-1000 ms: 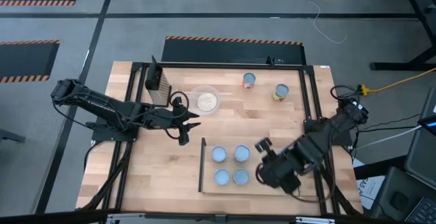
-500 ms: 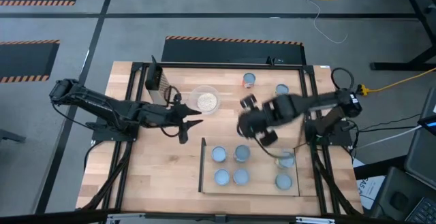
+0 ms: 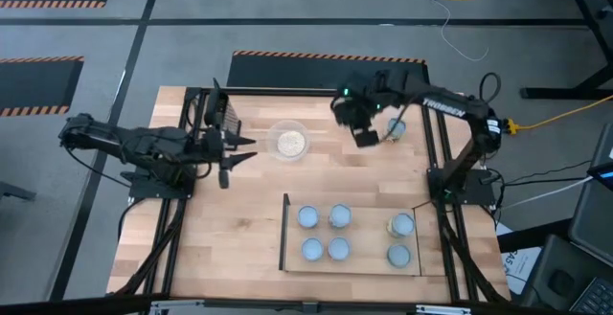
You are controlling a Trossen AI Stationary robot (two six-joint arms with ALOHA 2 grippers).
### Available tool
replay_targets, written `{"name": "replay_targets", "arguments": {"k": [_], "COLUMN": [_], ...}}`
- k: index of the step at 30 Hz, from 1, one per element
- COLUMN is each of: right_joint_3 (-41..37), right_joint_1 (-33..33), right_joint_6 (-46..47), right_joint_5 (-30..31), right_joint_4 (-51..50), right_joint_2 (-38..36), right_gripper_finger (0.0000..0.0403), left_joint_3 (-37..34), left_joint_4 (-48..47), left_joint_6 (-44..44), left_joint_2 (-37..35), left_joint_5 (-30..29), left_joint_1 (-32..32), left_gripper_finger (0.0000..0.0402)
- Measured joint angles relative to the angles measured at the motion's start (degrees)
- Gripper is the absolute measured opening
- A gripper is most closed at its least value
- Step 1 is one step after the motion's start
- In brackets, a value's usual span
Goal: Pick and place cans onto a shelf
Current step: Put the orange canned on the shelf
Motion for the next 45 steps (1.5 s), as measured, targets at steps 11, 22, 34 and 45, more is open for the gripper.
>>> {"name": "replay_targets", "arguments": {"k": [11, 22, 34, 45], "right_joint_3": [-0.02, -0.02, -0.11, -0.15], "right_joint_1": [-12.03, -17.4, -19.84, -19.82], "right_joint_6": [-0.45, -0.3, -0.19, -3.26], "right_joint_5": [-0.52, -6.02, -5.98, -6.12], "right_joint_4": [9.28, 10.67, 5.67, 3.41], "right_joint_2": [0.0, 7.01, 18.42, 18.84], "right_gripper_finger": [0.008, 0.008, 0.008, 0.008], "left_joint_3": [-0.02, -0.02, -0.02, -0.02], "left_joint_4": [-8.7, -9.53, -11.92, -12.47], "left_joint_6": [-0.99, -0.99, -3.51, -4.03], "left_joint_2": [-3.9, -3.87, -3.87, -3.87], "left_joint_5": [0.07, 0.07, 0.11, 0.11], "left_joint_1": [-0.37, -0.37, -0.36, -0.37], "left_gripper_finger": [0.0135, 0.0135, 0.0135, 0.0135]}}
